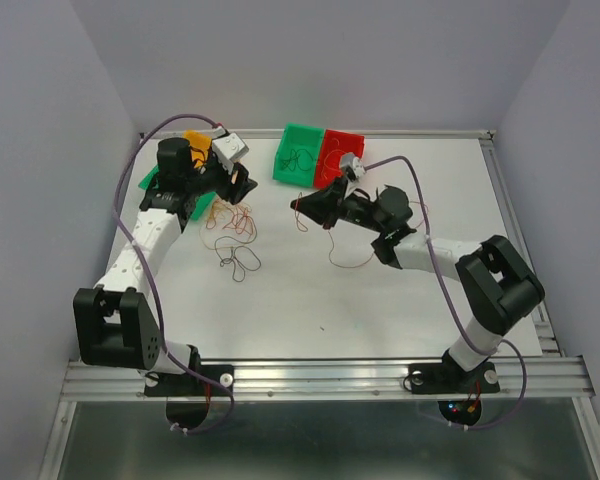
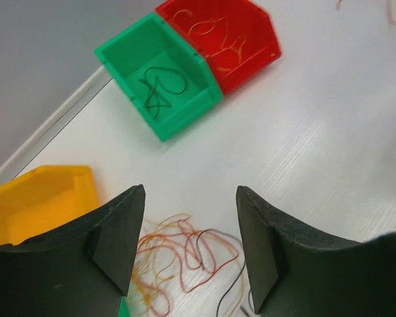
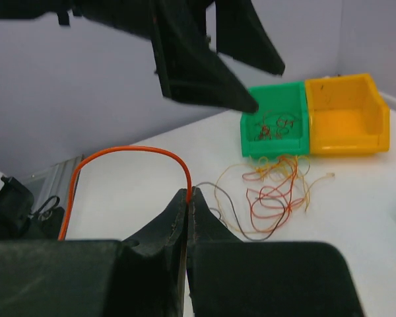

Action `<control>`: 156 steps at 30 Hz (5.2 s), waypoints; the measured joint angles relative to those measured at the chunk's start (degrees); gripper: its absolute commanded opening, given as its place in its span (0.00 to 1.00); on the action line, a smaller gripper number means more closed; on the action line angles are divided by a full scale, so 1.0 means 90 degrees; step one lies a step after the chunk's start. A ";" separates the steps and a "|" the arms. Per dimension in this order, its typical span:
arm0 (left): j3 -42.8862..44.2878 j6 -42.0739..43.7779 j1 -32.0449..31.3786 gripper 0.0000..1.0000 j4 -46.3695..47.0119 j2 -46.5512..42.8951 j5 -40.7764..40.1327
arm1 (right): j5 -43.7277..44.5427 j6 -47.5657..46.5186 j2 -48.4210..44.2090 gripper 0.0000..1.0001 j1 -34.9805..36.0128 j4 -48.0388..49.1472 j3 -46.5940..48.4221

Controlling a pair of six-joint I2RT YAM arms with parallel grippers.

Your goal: Untangle the cables

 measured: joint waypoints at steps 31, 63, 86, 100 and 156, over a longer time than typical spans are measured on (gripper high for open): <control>-0.1382 -0.2203 -0.1586 0.68 0.3932 0.0476 0.2640 | 0.0979 0.0571 -0.0260 0.01 0.0435 0.0510 0.1515; -0.1583 -0.3094 -0.1775 0.63 0.4614 0.0384 0.2868 | 0.1596 0.0797 -0.0602 0.00 0.0527 0.1061 0.0622; -0.1982 -0.4172 -0.1841 0.62 0.6003 0.1056 0.2424 | 0.3169 0.1149 -0.0627 0.01 0.0537 0.1192 0.0452; -0.1523 -0.3920 -0.2259 0.54 0.5506 0.1729 0.2416 | 0.3305 0.1083 -0.0639 0.00 0.0537 0.1190 0.0457; -0.1659 -0.3058 -0.2701 0.00 0.4758 0.1440 0.2324 | 0.3840 0.0002 -0.1236 0.00 0.0537 0.1205 0.0357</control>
